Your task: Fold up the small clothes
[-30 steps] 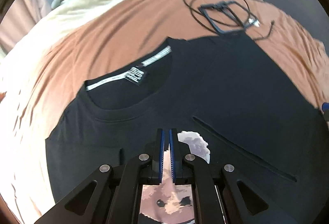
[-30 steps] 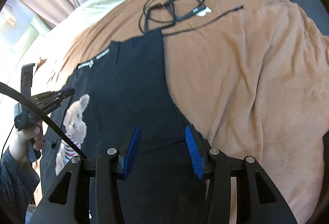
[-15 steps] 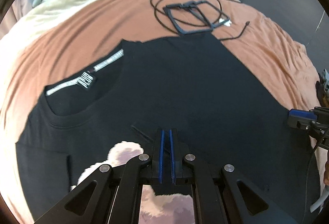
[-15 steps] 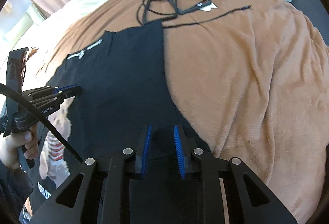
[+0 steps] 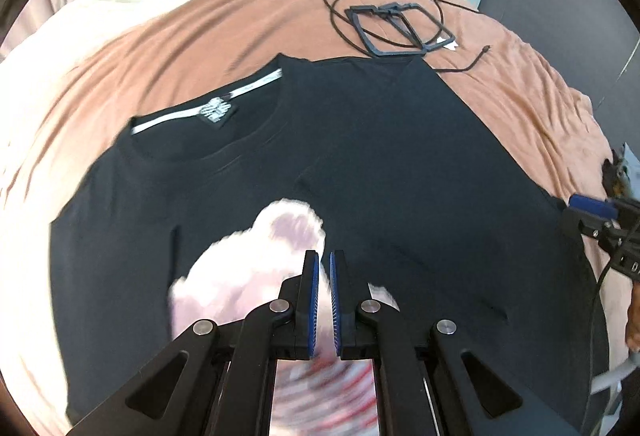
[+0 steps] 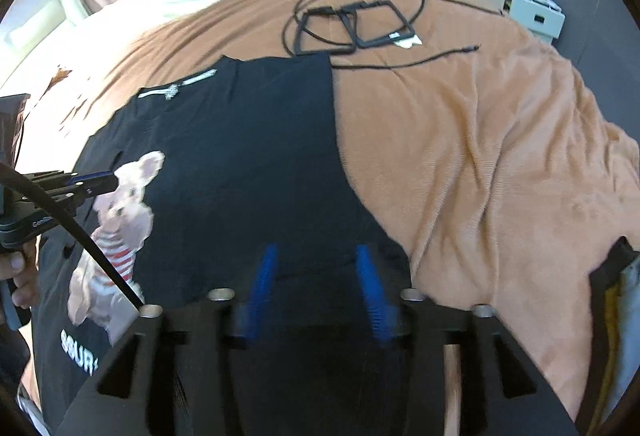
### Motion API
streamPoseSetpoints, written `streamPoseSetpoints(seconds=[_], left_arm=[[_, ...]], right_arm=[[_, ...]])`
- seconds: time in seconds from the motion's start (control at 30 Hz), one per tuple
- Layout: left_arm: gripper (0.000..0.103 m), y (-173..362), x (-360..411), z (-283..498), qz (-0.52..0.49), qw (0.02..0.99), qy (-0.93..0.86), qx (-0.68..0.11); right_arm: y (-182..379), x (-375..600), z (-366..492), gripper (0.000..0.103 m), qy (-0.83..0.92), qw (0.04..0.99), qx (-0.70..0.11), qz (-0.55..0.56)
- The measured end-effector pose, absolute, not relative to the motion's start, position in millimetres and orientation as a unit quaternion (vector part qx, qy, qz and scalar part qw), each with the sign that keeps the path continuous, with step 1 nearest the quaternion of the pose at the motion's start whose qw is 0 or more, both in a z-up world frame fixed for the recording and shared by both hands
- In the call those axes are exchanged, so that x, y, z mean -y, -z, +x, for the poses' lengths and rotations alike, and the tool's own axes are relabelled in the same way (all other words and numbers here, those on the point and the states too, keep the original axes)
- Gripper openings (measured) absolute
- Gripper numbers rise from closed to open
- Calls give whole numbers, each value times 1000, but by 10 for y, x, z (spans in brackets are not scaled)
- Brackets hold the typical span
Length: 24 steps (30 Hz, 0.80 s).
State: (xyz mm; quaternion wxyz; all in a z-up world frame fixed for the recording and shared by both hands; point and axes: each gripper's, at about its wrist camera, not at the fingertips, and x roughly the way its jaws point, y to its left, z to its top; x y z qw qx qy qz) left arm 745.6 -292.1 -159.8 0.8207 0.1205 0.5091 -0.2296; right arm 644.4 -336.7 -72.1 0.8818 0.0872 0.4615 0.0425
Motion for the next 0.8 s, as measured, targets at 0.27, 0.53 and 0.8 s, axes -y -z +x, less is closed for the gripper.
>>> streamPoseSetpoints(seconds=[0.27, 0.53, 0.8], left_arm=[[74, 983, 2262, 6784, 97, 848, 220, -472], [94, 597, 1661, 6072, 89, 865, 214, -446], [95, 506, 981, 5466, 68, 875, 186, -442]], right_arm=[[326, 3248, 5764, 82, -72, 896, -433, 74], [78, 3257, 5130, 103, -42, 902, -422, 79], [25, 3268, 4719, 103, -27, 897, -432, 85]])
